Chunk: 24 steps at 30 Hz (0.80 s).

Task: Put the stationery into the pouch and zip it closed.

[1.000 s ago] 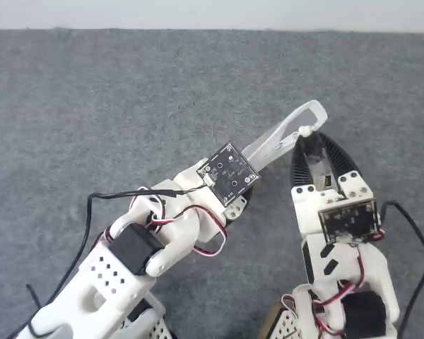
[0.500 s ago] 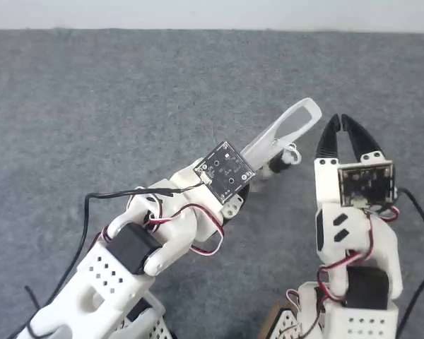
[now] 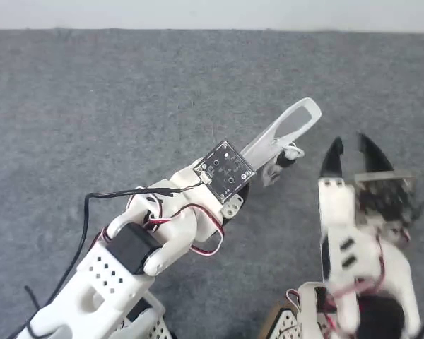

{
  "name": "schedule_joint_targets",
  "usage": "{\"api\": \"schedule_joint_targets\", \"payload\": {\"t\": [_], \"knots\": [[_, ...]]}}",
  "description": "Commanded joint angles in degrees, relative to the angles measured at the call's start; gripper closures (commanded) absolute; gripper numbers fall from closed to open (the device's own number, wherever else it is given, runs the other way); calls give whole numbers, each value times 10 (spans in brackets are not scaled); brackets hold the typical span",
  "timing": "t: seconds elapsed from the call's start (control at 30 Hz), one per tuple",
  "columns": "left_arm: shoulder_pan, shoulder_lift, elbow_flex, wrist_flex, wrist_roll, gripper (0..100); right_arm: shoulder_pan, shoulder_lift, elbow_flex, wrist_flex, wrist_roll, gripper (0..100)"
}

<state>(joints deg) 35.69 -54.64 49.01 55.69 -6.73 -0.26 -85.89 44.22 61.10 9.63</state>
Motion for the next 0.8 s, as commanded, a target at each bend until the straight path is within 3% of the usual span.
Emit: {"api": "schedule_joint_targets", "payload": {"t": [0.0, 0.33, 0.5, 0.77], "knots": [[-9, -3, 3, 13, 10, 993, -8, -18, -39, 42, -18, 823], [-9, -3, 3, 12, 10, 993, -153, -22, -39, 124, 38, 823], [-9, -3, 3, 12, 10, 992, -178, -18, -27, 115, 38, 823], [-9, -3, 3, 12, 10, 992, -174, 47, 30, 8, 34, 823]]}}
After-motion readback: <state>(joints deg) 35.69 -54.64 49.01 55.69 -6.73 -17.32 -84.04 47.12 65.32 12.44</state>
